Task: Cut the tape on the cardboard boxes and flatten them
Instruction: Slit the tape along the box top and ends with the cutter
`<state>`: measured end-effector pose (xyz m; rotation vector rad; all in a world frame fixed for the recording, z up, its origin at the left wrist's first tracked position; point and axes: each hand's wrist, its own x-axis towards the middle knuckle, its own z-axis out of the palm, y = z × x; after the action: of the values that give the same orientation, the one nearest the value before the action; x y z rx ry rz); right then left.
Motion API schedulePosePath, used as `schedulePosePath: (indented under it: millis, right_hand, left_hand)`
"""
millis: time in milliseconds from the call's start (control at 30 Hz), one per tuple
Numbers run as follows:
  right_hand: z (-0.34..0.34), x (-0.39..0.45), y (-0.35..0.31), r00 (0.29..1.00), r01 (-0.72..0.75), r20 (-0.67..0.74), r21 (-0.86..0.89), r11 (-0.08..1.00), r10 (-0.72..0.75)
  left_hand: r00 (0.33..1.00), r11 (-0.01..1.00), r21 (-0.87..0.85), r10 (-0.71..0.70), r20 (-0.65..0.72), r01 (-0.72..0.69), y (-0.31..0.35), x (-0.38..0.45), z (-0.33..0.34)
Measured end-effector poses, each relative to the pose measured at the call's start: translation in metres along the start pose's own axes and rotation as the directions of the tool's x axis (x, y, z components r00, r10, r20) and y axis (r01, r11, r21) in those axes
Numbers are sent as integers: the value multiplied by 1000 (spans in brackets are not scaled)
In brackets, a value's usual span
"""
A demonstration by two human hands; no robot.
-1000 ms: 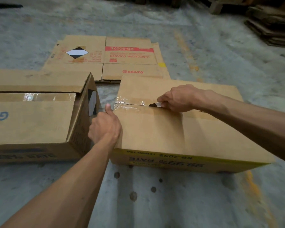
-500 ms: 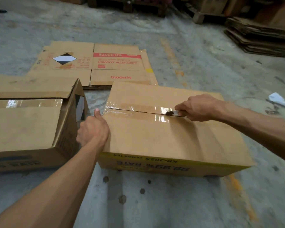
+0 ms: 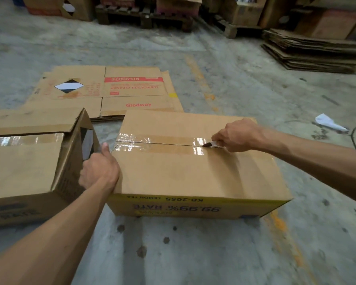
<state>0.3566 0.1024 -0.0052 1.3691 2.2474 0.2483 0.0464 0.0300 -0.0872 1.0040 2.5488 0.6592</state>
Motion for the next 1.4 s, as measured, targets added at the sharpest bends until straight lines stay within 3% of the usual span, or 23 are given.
schedulePosePath:
  millis: [167,333,467,533,633,700,767,867,1067,1300,1400]
  right_hand:
    - [21,-7,6,999,-41,-6,21,999,41]
    - [34,-1,6,998,-55,-26,177,983,61]
    - [34,4,-2,990,-30,-128,208,978,58]
    - [29,11,-7,989,-27,-138,232,972,60]
    - [22,21,-12,988,-11,-149,243,970,48]
    - [19,26,-19,988,-6,-149,269,963,47]
    - [12,31,-26,988,-2,-145,287,958,46]
    - [6,36,-22,995,-27,-88,277,960,53]
    - [-3,26,-17,995,6,-97,145,989,8]
    - [23,-9,25,998,-52,-30,202,978,59]
    - [28,-22,41,997,-81,8,124,989,80]
  left_hand:
    - [1000,1000,12,21,-6,-21,-2,3,4]
    - [993,993,22,118,-9,-118,3,8,1]
    - [990,992,13,128,-61,-128,7,25,-7]
    - [980,986,1,167,-105,-168,14,40,-12]
    - [955,955,-34,291,-56,-293,30,50,-12]
    - [895,895,-42,445,4,-445,44,42,-1]
    - [771,776,-29,630,93,-630,61,31,17]
    - [626,677,-80,713,315,-731,90,1,50]
    - [658,628,207,679,327,-751,85,-22,76]
    - [653,610,234,687,319,-757,83,-19,83]
    - [646,605,229,694,317,-762,84,-16,85]
